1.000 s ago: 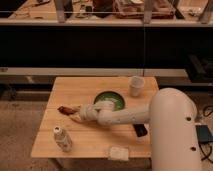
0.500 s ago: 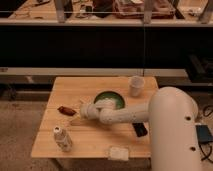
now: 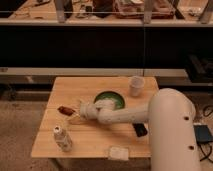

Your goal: Place the pepper in the ceramic cup

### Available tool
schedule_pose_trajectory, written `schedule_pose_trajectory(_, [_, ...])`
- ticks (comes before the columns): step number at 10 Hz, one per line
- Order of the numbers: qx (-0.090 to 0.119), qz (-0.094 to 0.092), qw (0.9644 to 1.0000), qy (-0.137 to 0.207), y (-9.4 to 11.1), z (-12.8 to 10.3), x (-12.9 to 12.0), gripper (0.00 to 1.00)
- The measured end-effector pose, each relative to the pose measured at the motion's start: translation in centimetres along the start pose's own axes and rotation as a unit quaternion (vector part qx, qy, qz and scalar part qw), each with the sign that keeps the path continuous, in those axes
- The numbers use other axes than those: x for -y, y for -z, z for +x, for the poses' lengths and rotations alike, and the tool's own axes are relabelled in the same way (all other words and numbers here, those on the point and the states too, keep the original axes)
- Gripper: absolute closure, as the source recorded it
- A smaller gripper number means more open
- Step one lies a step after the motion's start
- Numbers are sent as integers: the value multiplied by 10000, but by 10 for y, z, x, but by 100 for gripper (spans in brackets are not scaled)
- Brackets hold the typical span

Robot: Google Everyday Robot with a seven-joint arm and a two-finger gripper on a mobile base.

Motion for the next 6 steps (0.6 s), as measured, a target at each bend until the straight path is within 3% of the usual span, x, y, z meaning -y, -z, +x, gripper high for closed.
schedule_pose_trajectory(6, [-146, -38, 9998, -88, -2, 1, 0, 20])
